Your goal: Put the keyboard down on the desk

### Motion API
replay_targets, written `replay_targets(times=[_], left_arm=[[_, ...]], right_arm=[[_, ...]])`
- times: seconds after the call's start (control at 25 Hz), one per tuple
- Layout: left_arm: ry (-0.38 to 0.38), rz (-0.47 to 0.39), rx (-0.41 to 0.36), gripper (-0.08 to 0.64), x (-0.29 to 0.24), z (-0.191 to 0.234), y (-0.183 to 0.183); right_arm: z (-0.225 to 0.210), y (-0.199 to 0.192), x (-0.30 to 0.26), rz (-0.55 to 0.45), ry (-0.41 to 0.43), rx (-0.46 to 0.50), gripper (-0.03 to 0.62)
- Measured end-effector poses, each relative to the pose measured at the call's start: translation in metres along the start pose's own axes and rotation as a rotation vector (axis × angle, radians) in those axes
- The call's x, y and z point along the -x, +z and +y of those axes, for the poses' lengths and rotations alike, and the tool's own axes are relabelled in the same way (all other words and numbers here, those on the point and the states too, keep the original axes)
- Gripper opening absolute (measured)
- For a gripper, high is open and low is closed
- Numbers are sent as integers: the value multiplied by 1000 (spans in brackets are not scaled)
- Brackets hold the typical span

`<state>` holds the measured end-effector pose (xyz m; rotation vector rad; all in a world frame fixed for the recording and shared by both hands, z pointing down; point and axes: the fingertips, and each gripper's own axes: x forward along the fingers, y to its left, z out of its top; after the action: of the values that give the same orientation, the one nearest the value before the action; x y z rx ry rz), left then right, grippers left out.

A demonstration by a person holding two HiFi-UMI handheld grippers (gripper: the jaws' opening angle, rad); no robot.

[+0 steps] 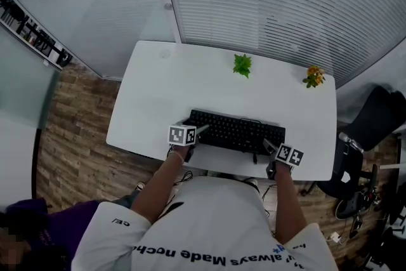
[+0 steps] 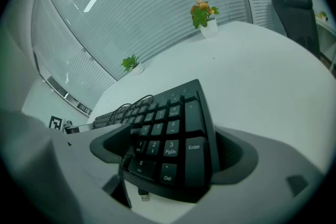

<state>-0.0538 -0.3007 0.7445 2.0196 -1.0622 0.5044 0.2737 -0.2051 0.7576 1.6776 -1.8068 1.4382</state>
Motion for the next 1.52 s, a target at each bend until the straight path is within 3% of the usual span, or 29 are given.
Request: replay_targets(times=[0.72, 1.24, 1.36, 1.52], left_arm=[[49, 8, -21, 408, 1, 0, -1], [114, 28, -95, 407, 1, 3, -8], [137, 3, -125, 407, 7, 4, 0], [158, -66, -177, 405, 24, -2, 17]], right_arm=[[-4, 2, 3, -8, -97, 80, 506], [-5, 0, 4, 6, -157, 176, 503], [-6, 3, 8, -13, -163, 191, 475], [0, 15, 23, -76, -173, 263, 380]])
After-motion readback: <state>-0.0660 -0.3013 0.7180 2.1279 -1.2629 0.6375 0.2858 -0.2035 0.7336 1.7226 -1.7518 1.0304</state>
